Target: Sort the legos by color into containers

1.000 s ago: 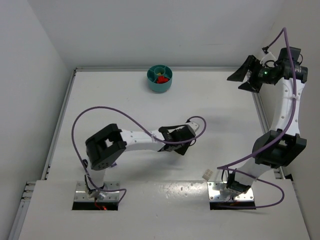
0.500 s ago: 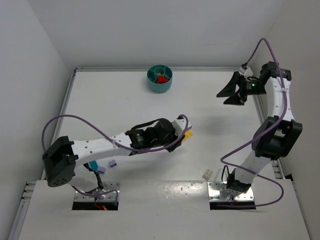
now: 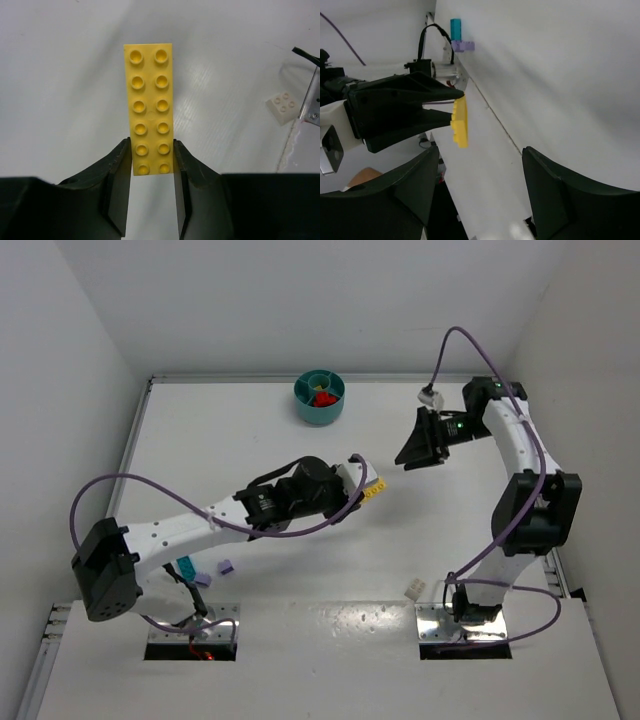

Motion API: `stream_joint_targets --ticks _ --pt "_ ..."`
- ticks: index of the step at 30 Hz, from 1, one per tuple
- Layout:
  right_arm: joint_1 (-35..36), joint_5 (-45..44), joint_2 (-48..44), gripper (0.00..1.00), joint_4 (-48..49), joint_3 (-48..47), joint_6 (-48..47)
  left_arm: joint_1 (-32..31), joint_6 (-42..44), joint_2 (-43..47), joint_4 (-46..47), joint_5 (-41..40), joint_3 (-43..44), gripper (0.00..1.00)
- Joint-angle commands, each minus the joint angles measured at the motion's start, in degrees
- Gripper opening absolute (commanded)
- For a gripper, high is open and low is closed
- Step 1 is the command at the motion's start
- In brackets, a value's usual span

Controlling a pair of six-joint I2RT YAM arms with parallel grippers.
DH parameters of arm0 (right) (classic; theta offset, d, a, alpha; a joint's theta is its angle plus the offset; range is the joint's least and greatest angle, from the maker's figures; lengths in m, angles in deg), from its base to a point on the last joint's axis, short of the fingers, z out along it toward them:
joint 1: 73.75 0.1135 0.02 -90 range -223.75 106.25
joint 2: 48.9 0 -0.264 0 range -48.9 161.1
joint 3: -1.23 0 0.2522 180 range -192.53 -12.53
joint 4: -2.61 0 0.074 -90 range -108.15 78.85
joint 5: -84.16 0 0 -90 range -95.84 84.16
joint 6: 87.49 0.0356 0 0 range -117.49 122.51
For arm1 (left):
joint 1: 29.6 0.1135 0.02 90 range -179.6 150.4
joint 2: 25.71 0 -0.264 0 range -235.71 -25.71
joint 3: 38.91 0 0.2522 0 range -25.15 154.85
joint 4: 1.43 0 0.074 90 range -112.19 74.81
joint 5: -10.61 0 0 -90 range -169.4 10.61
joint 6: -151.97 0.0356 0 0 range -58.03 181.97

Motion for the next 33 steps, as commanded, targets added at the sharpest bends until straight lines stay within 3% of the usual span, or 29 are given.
stream_joint_targets --ticks 1,15,21,28,33 --pt "2.4 4.19 -1.59 0.68 -3.45 -0.37 -1.79 1.35 2.96 -1.18 2.68 0.07 2.89 0.14" --pt "10.31 4.2 -2.64 0.62 -1.61 5.86 0.57 2.41 1.12 -2.95 3.74 1.38 3.94 0.14" --pt "11.46 4.73 -2.64 0.55 1.12 6.05 3.04 2.41 0.06 -2.95 3.74 1.91 3.94 0.14" --pt "12.6 4.2 -1.5 0.35 3.92 4.03 4.62 2.41 -1.17 -2.95 4.27 3.06 3.94 0.14" --pt "13.13 3.15 -1.5 0.15 5.07 2.79 5.24 2.41 -2.31 -2.42 4.27 3.06 3.94 0.14"
